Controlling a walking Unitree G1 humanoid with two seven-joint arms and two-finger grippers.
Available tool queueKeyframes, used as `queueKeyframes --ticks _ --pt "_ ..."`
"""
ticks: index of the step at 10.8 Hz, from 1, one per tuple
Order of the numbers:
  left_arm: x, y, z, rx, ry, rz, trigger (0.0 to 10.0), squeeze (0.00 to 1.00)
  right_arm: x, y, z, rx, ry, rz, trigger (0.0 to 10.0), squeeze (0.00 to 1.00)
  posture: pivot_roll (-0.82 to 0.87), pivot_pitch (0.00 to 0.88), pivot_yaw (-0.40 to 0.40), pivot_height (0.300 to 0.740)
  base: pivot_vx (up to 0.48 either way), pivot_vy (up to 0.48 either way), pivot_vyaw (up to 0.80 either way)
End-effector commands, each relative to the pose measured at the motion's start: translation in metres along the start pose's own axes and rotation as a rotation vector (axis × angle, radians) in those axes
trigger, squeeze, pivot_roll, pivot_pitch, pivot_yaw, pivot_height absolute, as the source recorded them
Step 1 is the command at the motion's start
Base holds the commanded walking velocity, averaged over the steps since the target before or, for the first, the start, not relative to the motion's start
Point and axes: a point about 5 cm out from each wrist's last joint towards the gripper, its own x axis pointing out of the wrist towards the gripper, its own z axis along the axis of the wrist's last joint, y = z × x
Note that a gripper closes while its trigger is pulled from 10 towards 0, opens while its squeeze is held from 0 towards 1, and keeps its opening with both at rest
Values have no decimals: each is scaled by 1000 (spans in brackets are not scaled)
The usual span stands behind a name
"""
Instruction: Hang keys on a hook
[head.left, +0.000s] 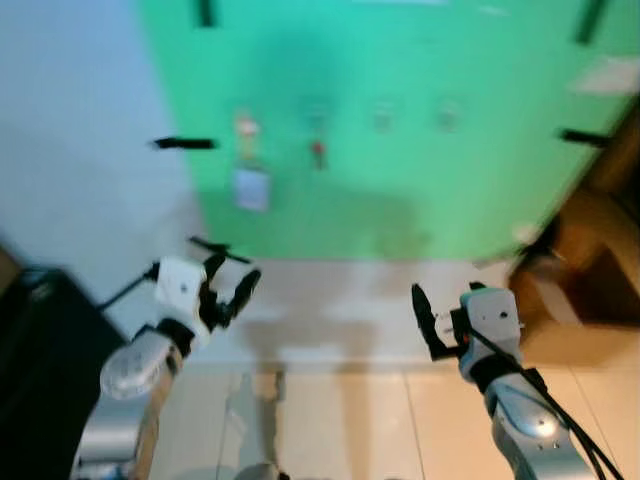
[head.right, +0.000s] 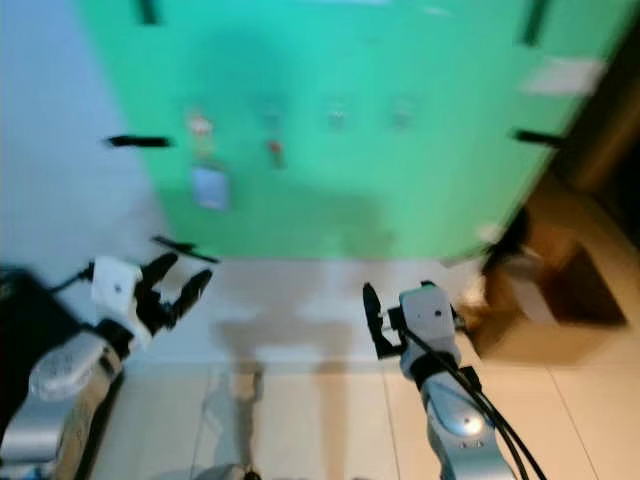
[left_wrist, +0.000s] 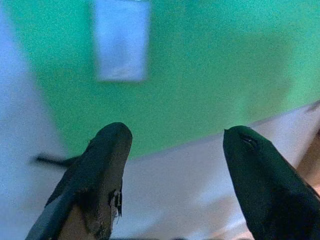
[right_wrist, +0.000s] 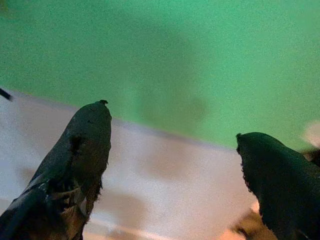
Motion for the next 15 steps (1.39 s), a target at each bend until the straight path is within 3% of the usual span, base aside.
queueKeyframes --ticks 1,4,8,13,15 --pt "-2 -10 2 53 -10 -2 10000 1000 -3 -2 -10 33 30 -25 10000 0 -69 0 -1 740 0 0 800" --pt "-4 -18 3 22 -1 23 10000 1000 -5 -5 -20 70 60 -42 10000 0 -73 0 9 740 0 0 800" --pt "3 -39 0 9 -16 21 10000 1000 -1 -9 -29 22 32 -99 10000 0 -104 0 41 740 0 0 800" --pt "6 -36 0 10 -12 47 10000 1000 1 -4 -33 12 38 -71 10000 0 -109 0 20 740 0 0 800" --pt "8 -25 -1 20 -7 165 10000 1000 4 -5 -35 15 52 -83 10000 0 -106 0 4 740 0 0 800"
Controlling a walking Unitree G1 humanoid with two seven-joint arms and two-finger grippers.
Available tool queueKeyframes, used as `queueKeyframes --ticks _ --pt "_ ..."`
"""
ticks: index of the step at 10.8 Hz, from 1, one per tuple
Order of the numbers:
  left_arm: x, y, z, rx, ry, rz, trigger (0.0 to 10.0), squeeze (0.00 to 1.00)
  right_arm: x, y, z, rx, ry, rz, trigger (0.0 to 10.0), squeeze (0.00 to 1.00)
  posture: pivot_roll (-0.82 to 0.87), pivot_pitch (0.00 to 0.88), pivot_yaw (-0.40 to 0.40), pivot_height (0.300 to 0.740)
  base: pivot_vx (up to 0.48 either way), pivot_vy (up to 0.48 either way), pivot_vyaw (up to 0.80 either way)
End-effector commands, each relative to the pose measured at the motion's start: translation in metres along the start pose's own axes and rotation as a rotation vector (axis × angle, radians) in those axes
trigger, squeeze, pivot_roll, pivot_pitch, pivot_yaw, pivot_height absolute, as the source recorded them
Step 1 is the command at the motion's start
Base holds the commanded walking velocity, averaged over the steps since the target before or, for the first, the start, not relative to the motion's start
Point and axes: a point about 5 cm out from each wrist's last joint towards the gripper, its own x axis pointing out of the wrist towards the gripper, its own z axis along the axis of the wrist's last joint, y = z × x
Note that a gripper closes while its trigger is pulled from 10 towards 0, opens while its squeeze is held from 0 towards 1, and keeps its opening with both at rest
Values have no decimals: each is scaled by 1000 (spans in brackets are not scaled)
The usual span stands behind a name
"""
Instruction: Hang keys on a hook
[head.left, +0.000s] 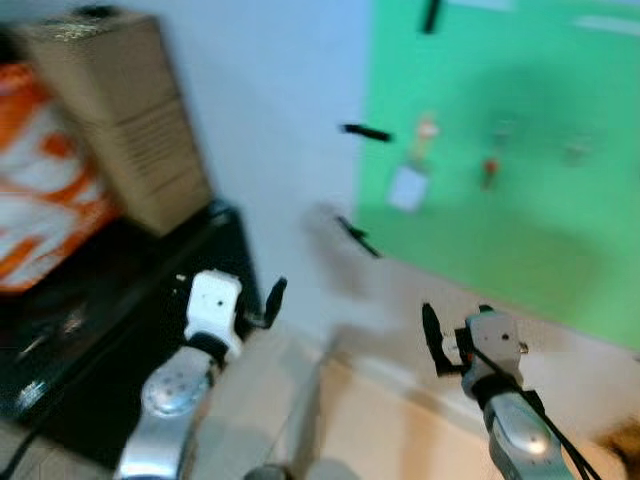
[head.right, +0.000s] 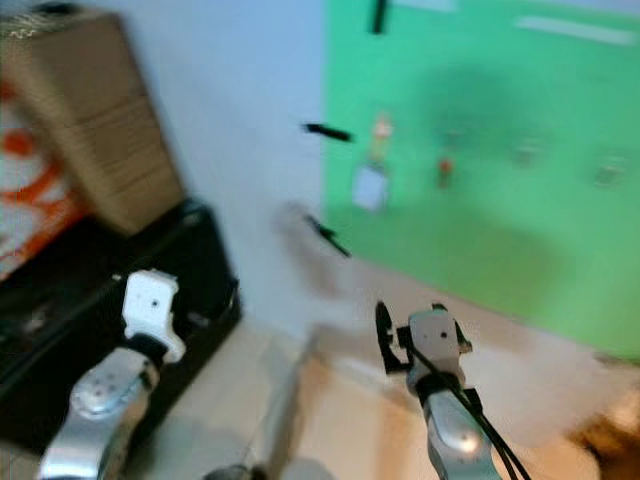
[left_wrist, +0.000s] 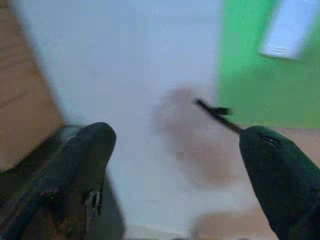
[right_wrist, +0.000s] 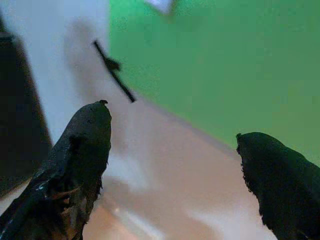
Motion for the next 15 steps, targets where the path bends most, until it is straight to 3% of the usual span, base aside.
queueKeyframes --ticks 1,4,7,9,13,15 --pt "2 13 -1 40 20 89 10000 1000 4 -1 6 7 -16 -8 10000 0 -105 0 3 740 0 0 800" --pt "8 15 1 45 17 96 10000 1000 6 -9 10 79 -15 -53 10000 0 -116 0 8 740 0 0 800" --pt "14 22 5 56 19 74 10000 1000 15 -7 31 55 -57 -35 10000 0 -95 0 1 740 0 0 800" --pt "9 25 7 70 14 87 10000 1000 21 1 33 97 -51 14 10000 0 -54 0 -7 740 0 0 669" --pt "5 35 10 86 23 102 10000 1000 30 14 42 64 -91 64 10000 0 -18 0 -8 740 247 0 0" --pt "7 34 11 70 18 104 10000 1000 36 16 54 104 -134 102 10000 0 -20 0 6 740 268 0 0"
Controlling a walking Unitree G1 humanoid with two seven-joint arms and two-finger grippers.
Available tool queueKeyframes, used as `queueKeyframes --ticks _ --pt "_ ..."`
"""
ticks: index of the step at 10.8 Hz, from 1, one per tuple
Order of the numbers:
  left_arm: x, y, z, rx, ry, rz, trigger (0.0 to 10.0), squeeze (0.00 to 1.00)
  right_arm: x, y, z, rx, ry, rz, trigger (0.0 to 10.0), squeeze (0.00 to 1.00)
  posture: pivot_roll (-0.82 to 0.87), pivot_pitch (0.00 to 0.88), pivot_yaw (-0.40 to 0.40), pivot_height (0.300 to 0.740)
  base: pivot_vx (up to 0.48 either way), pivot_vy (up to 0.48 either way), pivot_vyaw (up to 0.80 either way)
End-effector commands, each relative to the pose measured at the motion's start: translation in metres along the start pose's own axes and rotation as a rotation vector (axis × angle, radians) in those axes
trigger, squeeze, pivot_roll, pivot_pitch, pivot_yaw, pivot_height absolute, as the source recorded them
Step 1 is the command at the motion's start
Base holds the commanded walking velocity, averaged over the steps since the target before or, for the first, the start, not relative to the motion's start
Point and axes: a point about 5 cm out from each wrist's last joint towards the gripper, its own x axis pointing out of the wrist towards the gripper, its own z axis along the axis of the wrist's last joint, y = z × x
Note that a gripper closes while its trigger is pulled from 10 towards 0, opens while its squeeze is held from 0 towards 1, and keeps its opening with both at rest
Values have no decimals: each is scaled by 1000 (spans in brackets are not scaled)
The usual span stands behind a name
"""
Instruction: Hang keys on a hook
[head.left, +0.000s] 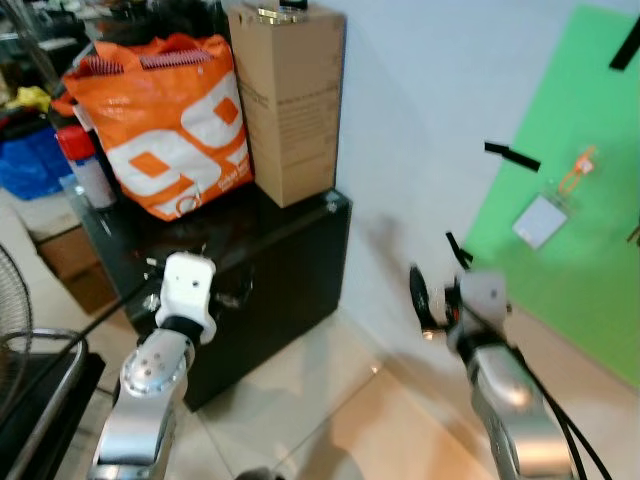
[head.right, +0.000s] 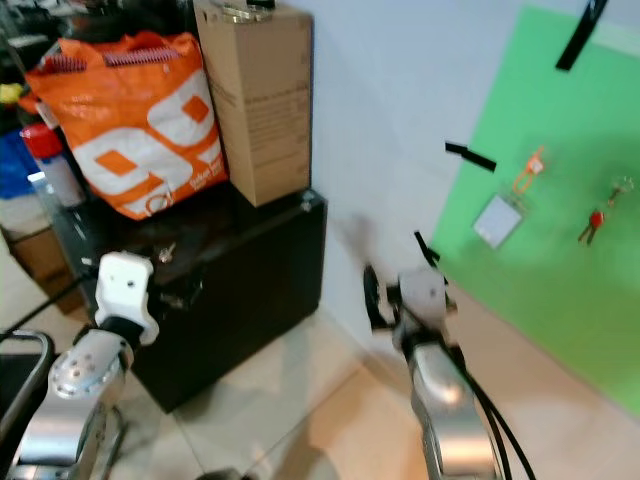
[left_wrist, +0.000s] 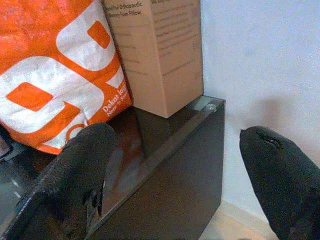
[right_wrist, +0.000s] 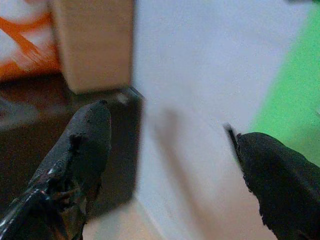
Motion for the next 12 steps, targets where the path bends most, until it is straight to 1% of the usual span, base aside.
queueKeyframes --ticks 1,2,3,4,6,7,8,10,12 --pt "2 -4 0 -13 9 -30 10000 1000 1 0 -3 -7 28 32 10000 0 -33 0 10 740 274 0 0" --pt "3 -6 1 -8 10 -34 10000 1000 1 -2 -1 54 18 39 10000 0 -26 0 1 740 304 0 0" --pt "3 -5 0 -6 13 -24 10000 1000 0 -4 -4 52 39 41 10000 0 -24 0 -5 740 307 0 0" --pt "3 -5 1 -22 12 -15 10000 1000 0 -2 -6 7 51 79 10000 0 -22 0 -11 740 319 0 0" --pt "3 -6 1 -21 10 -18 10000 1000 0 2 -6 40 59 136 10000 0 -24 0 -17 740 334 0 713" --pt "3 -8 1 -18 10 -24 10000 1000 1 2 -6 2 58 134 10000 0 -22 0 -22 740 334 0 800" --pt "4 -9 2 -17 8 -25 10000 1000 3 0 -6 -7 61 123 10000 0 -11 0 -28 740 341 0 800" --pt "4 -10 4 -12 5 -24 10000 1000 7 -3 -9 14 77 90 10000 0 -2 0 -35 740 360 0 0" --pt "3 -6 5 -8 2 -15 10000 1000 10 -4 -8 68 78 79 10000 0 7 0 -41 740 390 0 0"
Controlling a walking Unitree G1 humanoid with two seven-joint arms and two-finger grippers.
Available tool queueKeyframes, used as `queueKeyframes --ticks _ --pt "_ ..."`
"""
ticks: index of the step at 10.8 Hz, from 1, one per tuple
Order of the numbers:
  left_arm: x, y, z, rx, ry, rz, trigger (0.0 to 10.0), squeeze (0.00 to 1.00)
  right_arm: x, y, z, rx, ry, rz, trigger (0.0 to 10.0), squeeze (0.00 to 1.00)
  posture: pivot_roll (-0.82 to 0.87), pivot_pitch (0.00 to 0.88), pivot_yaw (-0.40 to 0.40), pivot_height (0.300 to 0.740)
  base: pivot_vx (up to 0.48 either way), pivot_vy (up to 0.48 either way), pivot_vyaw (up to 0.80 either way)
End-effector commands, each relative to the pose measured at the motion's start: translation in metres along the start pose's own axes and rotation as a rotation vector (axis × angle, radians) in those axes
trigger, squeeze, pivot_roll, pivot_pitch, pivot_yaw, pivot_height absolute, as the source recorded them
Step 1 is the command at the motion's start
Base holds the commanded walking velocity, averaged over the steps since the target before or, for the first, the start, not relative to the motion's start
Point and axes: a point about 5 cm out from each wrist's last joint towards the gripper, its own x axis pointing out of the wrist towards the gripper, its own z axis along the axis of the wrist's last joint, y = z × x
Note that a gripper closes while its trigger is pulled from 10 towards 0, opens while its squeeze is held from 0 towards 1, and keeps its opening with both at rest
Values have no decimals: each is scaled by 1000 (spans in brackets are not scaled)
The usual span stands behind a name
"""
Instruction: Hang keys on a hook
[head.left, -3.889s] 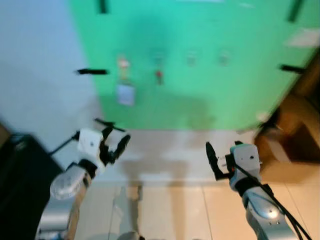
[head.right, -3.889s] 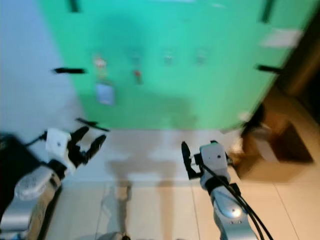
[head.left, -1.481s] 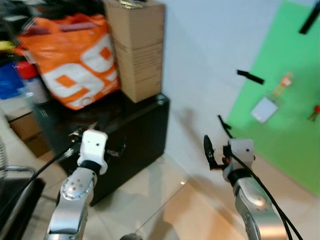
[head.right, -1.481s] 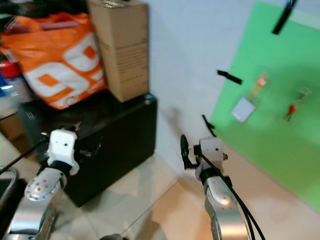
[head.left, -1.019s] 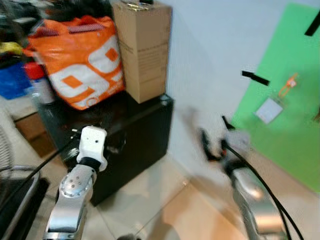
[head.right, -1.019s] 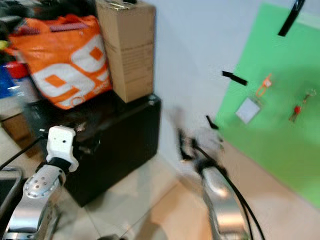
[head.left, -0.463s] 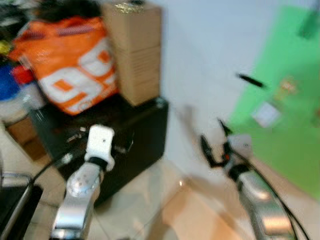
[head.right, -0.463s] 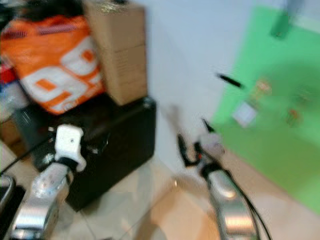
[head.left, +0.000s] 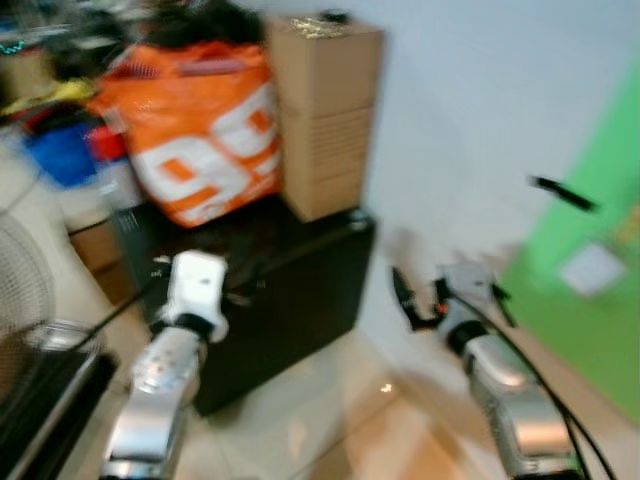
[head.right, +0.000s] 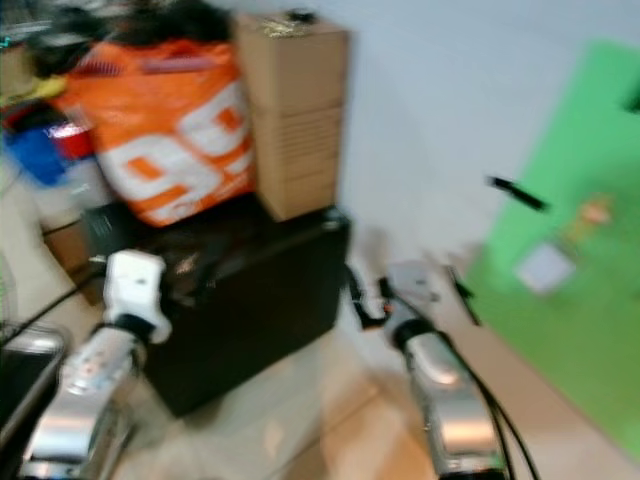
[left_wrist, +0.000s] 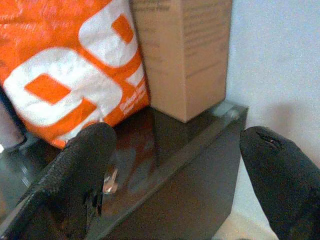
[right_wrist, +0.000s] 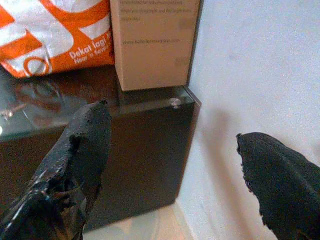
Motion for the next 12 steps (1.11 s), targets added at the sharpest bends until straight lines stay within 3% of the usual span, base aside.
queueKeyframes --ticks 1,9,12 --pt "0 8 5 22 -13 25 10000 1000 4 3 9 16 -31 11 10000 0 7 0 -40 740 405 0 0" --pt "2 9 6 37 -9 1 10000 1000 2 0 4 61 -20 -34 10000 0 -5 0 -16 740 410 0 0" --pt "2 7 5 38 -7 -7 10000 1000 2 9 5 17 -19 62 10000 0 -3 0 -18 740 407 0 677"
